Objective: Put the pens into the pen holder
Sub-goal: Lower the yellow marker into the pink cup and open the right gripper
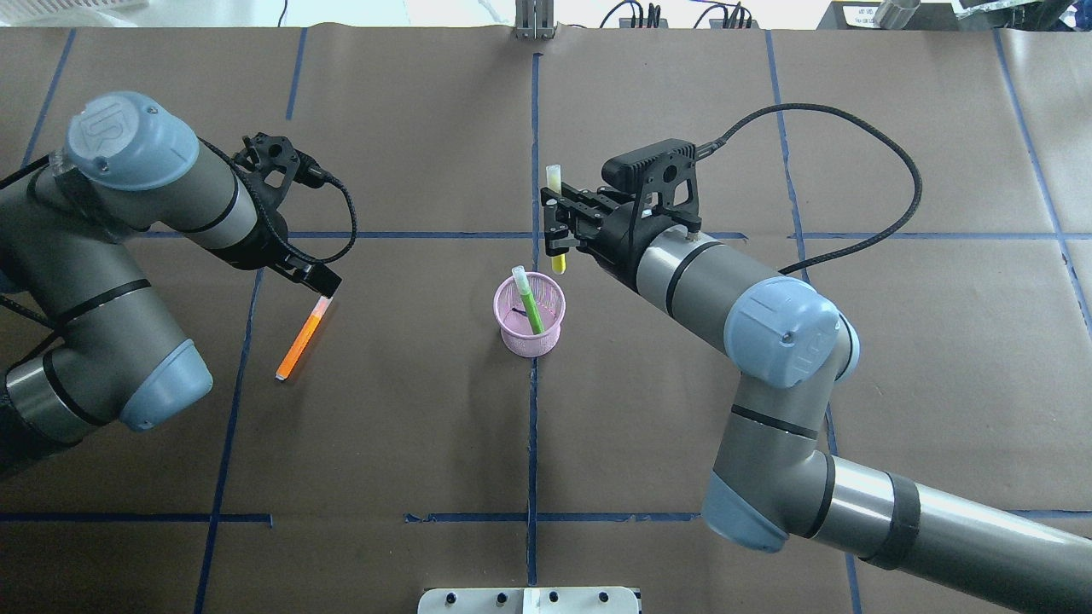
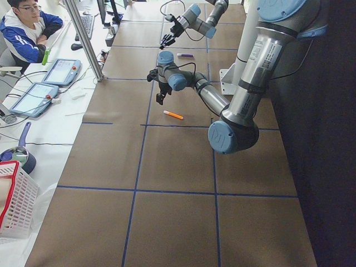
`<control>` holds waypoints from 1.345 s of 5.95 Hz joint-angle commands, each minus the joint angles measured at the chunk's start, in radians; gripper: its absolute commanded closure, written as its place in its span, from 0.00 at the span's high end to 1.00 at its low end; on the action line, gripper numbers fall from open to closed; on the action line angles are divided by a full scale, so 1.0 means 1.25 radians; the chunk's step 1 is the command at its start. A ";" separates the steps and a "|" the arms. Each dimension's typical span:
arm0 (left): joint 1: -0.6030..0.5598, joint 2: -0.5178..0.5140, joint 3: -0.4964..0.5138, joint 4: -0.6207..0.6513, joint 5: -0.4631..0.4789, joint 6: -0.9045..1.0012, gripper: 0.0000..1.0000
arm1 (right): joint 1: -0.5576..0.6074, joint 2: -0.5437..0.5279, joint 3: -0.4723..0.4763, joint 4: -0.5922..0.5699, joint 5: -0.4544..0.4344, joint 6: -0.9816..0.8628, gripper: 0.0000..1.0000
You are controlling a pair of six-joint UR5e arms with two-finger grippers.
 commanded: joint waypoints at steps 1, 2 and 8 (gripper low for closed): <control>0.000 -0.001 0.002 0.000 -0.001 0.001 1.00 | -0.036 0.011 -0.011 0.000 -0.010 -0.001 0.00; 0.000 -0.001 0.002 0.000 -0.001 0.002 1.00 | -0.059 0.011 -0.019 -0.001 -0.048 -0.001 0.00; 0.000 -0.002 0.009 -0.002 0.000 0.002 1.00 | -0.083 0.015 -0.065 0.000 -0.077 -0.004 1.00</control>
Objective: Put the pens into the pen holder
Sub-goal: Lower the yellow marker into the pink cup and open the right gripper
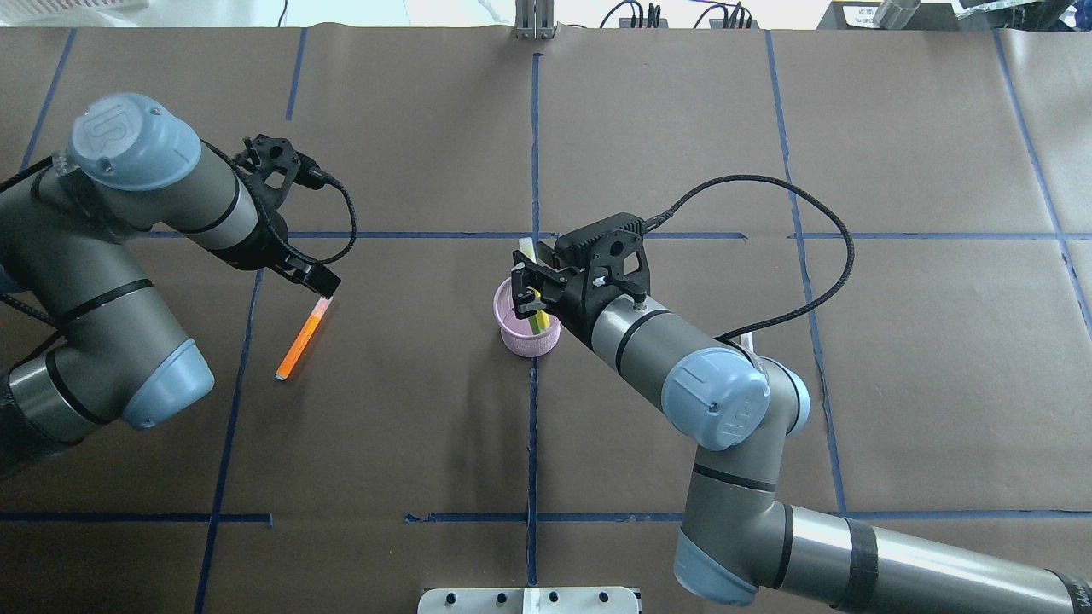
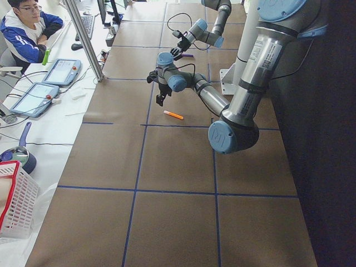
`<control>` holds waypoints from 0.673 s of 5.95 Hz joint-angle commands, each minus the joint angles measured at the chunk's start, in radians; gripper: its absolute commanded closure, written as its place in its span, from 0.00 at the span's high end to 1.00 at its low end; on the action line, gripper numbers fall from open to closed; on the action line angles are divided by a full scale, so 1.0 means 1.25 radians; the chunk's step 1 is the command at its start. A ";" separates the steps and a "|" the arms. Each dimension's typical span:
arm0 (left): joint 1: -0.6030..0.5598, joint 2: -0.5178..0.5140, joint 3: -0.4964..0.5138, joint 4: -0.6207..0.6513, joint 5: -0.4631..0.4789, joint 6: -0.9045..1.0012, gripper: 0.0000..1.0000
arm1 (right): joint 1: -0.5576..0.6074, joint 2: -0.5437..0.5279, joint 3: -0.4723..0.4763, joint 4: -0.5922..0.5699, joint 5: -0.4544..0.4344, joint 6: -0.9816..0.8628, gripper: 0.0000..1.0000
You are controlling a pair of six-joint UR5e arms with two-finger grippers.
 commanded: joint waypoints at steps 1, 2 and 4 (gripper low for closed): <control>0.005 -0.001 0.001 0.000 0.001 -0.001 1.00 | -0.001 0.000 -0.001 0.001 0.000 0.000 1.00; 0.006 -0.004 0.003 0.001 0.000 -0.002 1.00 | 0.000 0.001 0.005 0.002 0.002 -0.002 1.00; 0.010 -0.035 0.030 0.002 0.000 -0.026 1.00 | 0.027 -0.005 0.043 -0.007 0.041 0.012 1.00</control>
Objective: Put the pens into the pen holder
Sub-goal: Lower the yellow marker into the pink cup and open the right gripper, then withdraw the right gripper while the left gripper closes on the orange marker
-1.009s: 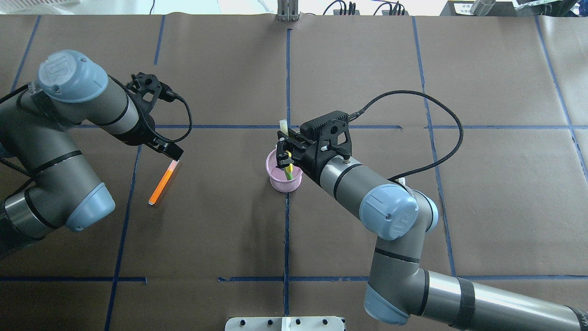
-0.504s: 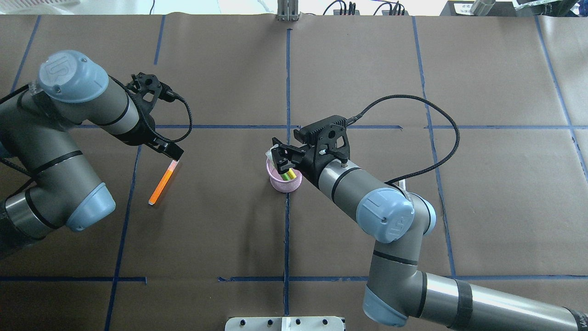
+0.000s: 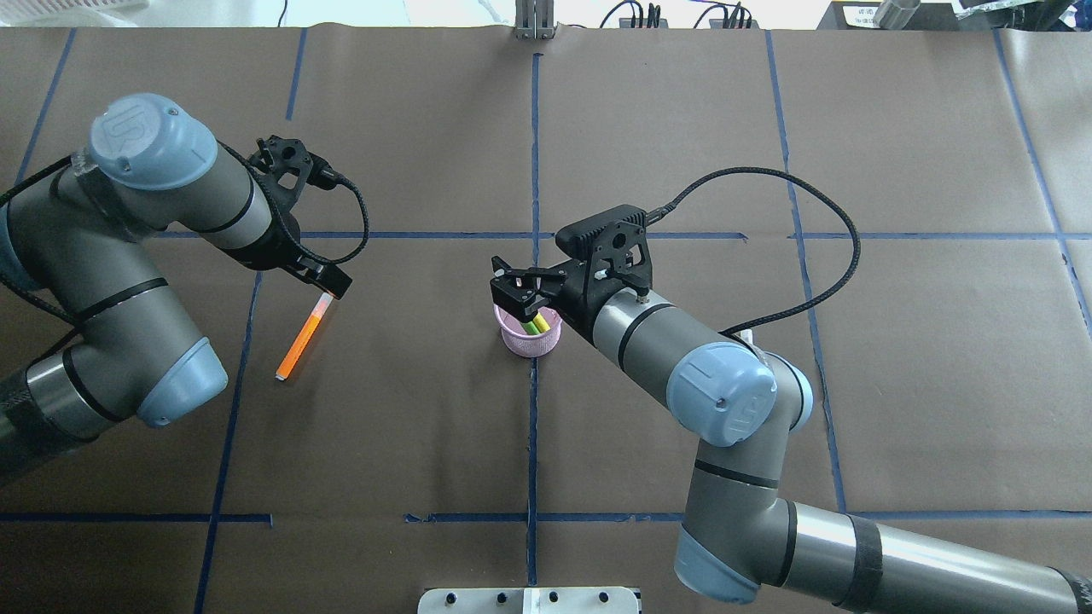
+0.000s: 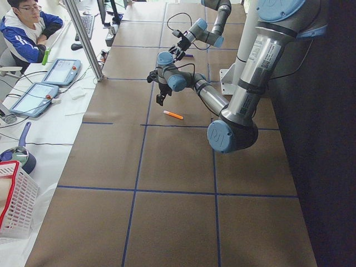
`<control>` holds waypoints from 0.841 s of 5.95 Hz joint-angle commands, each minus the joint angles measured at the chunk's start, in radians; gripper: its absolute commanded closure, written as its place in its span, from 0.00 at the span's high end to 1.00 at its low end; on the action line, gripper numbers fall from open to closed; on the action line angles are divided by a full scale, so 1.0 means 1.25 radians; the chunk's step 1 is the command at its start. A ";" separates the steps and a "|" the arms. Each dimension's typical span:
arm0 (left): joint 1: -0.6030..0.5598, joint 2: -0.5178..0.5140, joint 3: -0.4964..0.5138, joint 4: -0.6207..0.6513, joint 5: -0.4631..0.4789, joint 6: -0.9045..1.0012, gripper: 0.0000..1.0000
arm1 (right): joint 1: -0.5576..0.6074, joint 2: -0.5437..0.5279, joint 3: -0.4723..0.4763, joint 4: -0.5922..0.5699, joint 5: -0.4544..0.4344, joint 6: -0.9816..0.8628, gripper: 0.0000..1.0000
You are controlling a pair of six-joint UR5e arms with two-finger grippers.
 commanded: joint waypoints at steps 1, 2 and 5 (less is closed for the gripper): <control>0.008 -0.009 0.009 0.002 0.000 -0.040 1.00 | 0.022 -0.024 0.016 -0.013 0.049 0.114 1.00; 0.025 -0.005 0.019 0.002 0.000 -0.098 1.00 | 0.031 -0.035 0.025 -0.061 0.054 0.157 1.00; 0.038 -0.004 0.090 -0.038 0.016 -0.106 1.00 | 0.192 -0.038 0.197 -0.527 0.399 0.213 1.00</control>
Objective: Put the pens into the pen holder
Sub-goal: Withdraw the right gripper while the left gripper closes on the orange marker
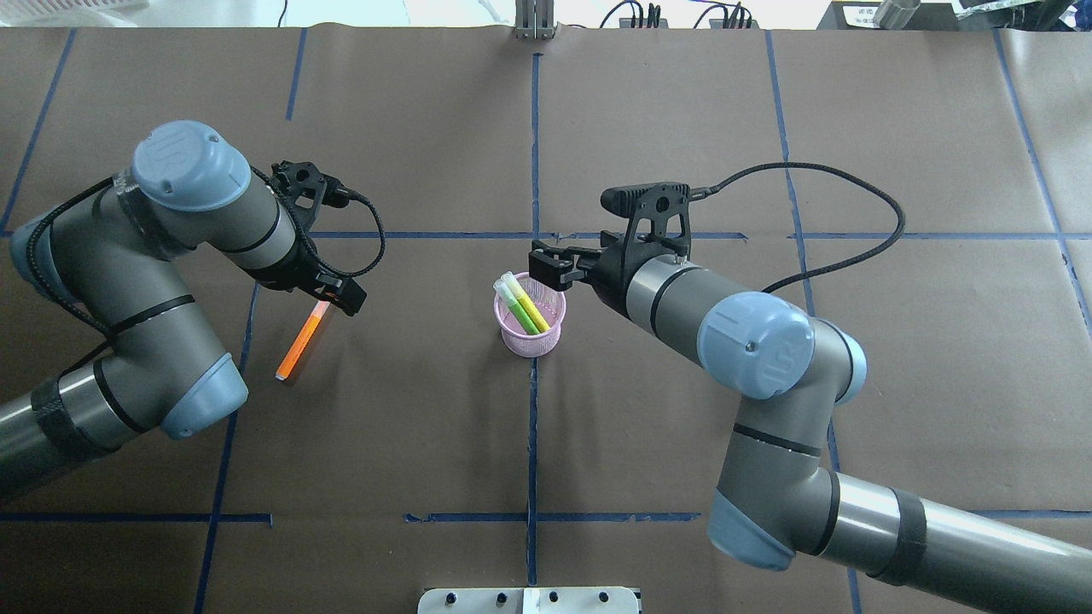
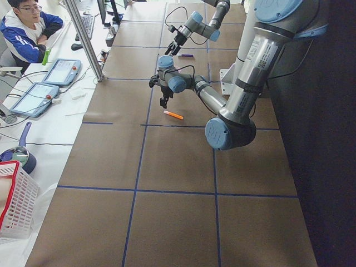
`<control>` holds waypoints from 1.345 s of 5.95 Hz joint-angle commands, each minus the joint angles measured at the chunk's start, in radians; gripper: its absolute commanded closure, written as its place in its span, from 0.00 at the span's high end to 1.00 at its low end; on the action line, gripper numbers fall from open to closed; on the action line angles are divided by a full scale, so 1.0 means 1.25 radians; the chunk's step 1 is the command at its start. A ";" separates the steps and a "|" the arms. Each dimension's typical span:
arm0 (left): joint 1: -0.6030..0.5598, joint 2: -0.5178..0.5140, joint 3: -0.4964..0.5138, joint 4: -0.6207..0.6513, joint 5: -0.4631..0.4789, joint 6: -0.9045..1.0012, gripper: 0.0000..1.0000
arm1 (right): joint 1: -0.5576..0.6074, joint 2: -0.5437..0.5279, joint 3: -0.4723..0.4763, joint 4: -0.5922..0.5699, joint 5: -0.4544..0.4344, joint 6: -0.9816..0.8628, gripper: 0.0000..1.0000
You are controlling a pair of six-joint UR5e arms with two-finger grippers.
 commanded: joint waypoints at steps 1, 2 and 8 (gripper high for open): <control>0.001 0.000 0.045 -0.053 0.011 0.002 1.00 | 0.078 0.001 0.071 -0.188 0.143 0.008 1.00; 0.001 -0.004 0.065 -0.066 0.011 0.002 1.00 | 0.086 -0.003 0.070 -0.189 0.143 0.013 1.00; 0.004 0.001 0.072 -0.069 0.012 0.010 0.90 | 0.114 -0.003 0.070 -0.189 0.179 0.013 1.00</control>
